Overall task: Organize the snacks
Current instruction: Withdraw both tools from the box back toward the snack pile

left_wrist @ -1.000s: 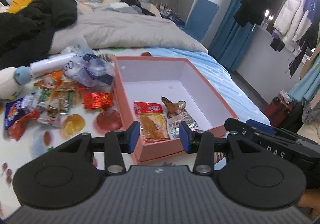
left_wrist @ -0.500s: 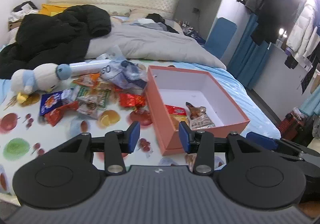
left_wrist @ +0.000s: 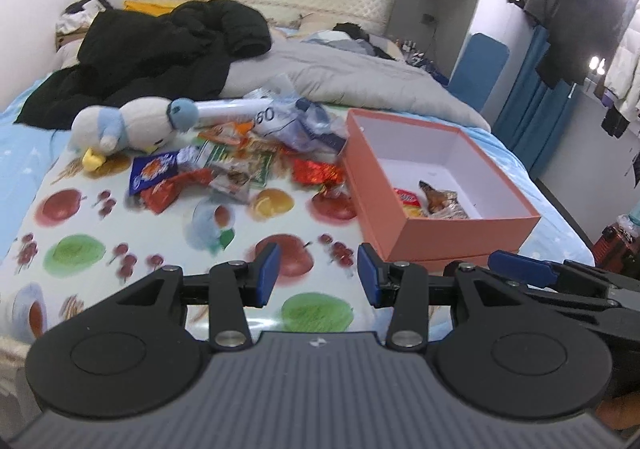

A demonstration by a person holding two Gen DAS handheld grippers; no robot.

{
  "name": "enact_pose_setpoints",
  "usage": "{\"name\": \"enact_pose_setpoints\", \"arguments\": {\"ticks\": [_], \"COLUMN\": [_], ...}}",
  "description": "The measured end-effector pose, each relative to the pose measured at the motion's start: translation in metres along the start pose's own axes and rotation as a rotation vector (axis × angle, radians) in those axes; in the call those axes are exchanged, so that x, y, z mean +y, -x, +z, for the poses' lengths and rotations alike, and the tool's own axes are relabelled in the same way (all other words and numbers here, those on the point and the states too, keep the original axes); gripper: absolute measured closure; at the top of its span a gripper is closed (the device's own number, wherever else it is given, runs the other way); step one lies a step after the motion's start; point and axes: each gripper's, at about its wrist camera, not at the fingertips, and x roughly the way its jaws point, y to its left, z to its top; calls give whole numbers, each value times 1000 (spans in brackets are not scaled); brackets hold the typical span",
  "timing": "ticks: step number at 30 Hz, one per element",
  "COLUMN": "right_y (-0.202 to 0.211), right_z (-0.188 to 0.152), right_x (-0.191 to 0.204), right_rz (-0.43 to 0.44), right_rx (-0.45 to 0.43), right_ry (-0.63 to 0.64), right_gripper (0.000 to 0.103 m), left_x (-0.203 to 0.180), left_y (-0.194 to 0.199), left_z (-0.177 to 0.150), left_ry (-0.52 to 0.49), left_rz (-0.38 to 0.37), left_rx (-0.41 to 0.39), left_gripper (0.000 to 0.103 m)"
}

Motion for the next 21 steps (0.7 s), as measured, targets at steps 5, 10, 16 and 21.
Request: {"name": "enact_pose_setpoints", "arguments": {"ticks": [5,10,16,21], "right_y": [-6,-20,-48,-74], "right_z": [-6,-9,0,7], "right_x": [13,21,27,33], "right_rz": [33,52,71,88], "right_rx": [18,37,55,71], "right_ry": [25,51,70,91], "right_gripper": [41,41,41,41], "left_x": [14,33,62,86], "left_y": [-4,-16,-33,-56], "left_z": [-4,-5,-4,-3], "left_ry": [26,74,130,160], "left_rz": [13,44,72,99], "left_rx": [1,10,5,28], "left_gripper": [55,55,50,50]}}
